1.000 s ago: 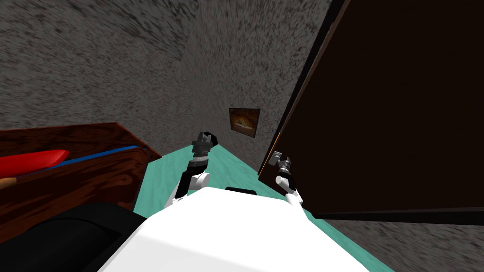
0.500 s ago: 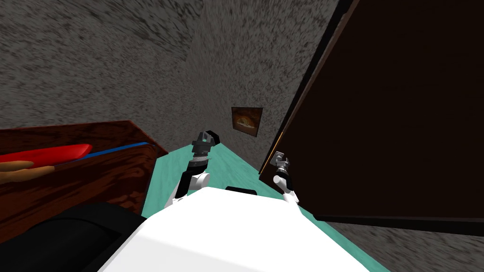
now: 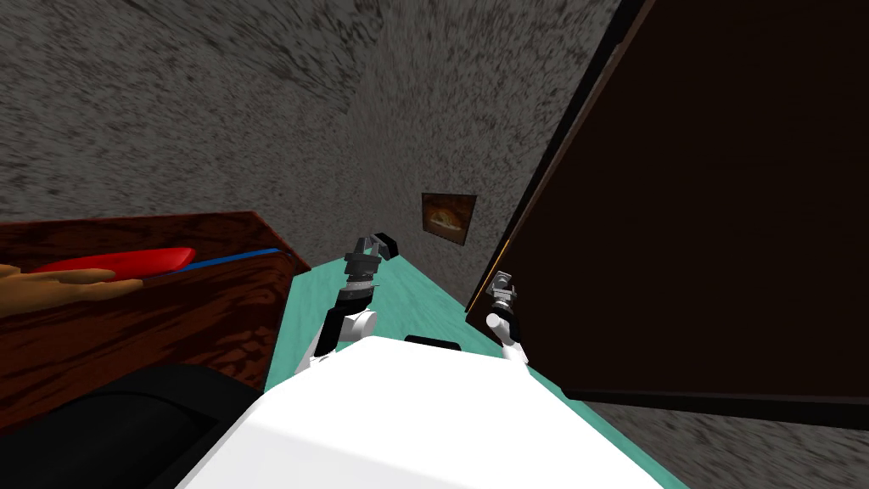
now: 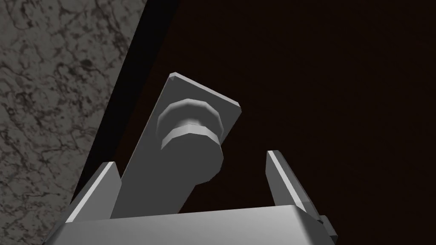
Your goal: Pull the door open
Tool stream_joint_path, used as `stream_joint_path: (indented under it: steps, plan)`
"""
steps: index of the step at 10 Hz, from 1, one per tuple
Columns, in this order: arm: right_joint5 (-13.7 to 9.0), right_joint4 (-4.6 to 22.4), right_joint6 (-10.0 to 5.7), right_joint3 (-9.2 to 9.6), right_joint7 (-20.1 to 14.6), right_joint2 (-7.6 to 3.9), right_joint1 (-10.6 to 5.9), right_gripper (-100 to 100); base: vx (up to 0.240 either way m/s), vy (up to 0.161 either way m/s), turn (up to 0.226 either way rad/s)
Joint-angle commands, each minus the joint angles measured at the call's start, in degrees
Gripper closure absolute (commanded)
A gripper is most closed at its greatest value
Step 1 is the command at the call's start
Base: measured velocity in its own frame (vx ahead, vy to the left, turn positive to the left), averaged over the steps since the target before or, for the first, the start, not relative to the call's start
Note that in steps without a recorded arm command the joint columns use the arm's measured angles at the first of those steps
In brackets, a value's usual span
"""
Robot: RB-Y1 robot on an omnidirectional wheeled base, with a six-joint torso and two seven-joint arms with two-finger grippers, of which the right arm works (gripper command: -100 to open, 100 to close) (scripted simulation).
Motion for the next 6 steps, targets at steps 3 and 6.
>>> stream_joint_path:
  steps: [3, 6]
  plan:
    - [-4.9, -1.8, -0.10, 0.66, -5.2, 1.89, 0.59, -100, -0.068, -0.018, 0.048]
    - [-9.4, -3.5, -0.23, 1.32, -9.9, 3.79, 1.18, -100, -0.066, -0.016, 0.061]
